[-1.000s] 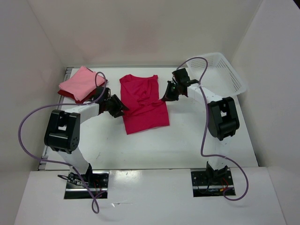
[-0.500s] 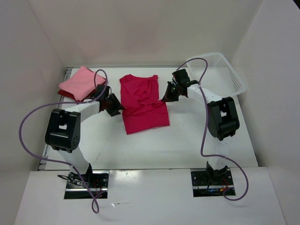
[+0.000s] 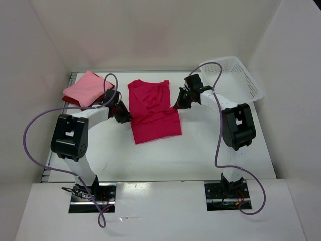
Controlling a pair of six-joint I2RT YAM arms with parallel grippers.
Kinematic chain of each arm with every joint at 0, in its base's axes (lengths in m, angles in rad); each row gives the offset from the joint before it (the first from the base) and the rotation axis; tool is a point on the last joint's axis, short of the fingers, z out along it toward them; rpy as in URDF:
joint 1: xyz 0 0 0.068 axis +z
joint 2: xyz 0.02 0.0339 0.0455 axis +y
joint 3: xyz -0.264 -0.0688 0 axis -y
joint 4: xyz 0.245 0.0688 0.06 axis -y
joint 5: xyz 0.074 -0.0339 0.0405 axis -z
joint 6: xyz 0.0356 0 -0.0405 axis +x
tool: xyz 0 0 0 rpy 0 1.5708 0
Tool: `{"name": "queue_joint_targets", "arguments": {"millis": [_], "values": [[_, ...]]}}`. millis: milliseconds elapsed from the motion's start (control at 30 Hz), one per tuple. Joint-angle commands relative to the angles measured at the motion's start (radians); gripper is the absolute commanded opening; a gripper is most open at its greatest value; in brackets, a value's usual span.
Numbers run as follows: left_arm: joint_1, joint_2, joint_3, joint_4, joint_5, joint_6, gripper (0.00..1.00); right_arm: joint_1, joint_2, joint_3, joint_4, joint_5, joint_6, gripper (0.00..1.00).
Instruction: Fold and stack the t-shirts
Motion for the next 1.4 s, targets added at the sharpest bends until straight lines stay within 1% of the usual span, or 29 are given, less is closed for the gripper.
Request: {"name": "queue_joint_targets", "arguments": {"millis": [0,33,133,167,233,267,300,367,533,667,800,867,1033,1167,1233,1267,1300,1333,1367], "values": [[-0.016,-0.009,0.002,0.007,-0.004,0.028,0.29,-0.006,-0.002,0.006,0.032,-0.008,-0.013,0.00],[-0.016,-0.009,0.002,0.007,-0.004,0.028,0.25,-0.006,0.007,0.006,0.032,-0.008,-0.013,0.00],[-0.016,0.002,0.011,0.007,0.007,0.028,0.20,-0.006,0.007,0.006,0.032,-0.017,-0.004,0.00],[-0.016,0.002,0.011,0.007,0.007,0.028,0.15,-0.006,0.007,0.006,0.032,-0.017,-0.004,0.00],[-0.016,0.002,0.022,-0.005,0.016,0.028,0.09,-0.006,0.007,0.015,0.032,-0.017,-0.004,0.00],[-0.016,0.002,0.022,-0.015,0.006,0.039,0.02,-0.006,0.017,0.024,0.032,-0.017,-0.004,0.00],[-0.016,0.002,0.035,-0.015,-0.003,0.039,0.00,-0.006,0.017,0.033,0.032,-0.026,-0.004,0.00],[-0.007,-0.029,0.045,-0.024,-0.016,0.039,0.00,-0.006,0.017,0.049,0.021,-0.026,-0.004,0.00],[0.048,-0.061,0.065,-0.024,0.030,0.030,0.00,-0.006,0.007,0.084,0.001,-0.026,-0.004,0.00],[0.048,-0.070,0.089,-0.033,0.053,0.019,0.00,-0.006,0.007,0.104,-0.008,-0.026,-0.004,0.00],[0.048,-0.061,0.098,-0.033,0.044,0.019,0.00,-0.015,0.018,0.115,-0.008,-0.035,-0.004,0.01],[0.058,-0.027,0.118,-0.021,0.053,0.008,0.00,-0.015,0.027,0.139,-0.008,-0.035,-0.004,0.01],[0.058,0.088,0.199,0.008,0.088,-0.033,0.00,-0.037,0.139,0.199,-0.008,-0.035,-0.004,0.01],[0.067,0.144,0.249,0.021,0.066,-0.044,0.00,-0.048,0.176,0.221,-0.017,-0.037,-0.013,0.01],[0.067,0.166,0.279,0.021,0.056,-0.044,0.06,-0.048,0.199,0.245,-0.017,-0.037,-0.013,0.05],[0.076,0.175,0.279,0.012,0.056,-0.044,0.11,-0.048,0.199,0.257,-0.017,-0.037,-0.013,0.08],[0.085,0.175,0.279,0.011,0.046,-0.044,0.15,-0.048,0.199,0.273,-0.017,-0.037,-0.013,0.14],[0.085,0.175,0.279,0.011,0.046,-0.044,0.22,-0.048,0.199,0.273,-0.029,-0.028,-0.013,0.18],[0.094,0.142,0.258,0.034,0.046,-0.044,0.28,-0.048,0.184,0.285,-0.030,-0.028,-0.013,0.22]]}}
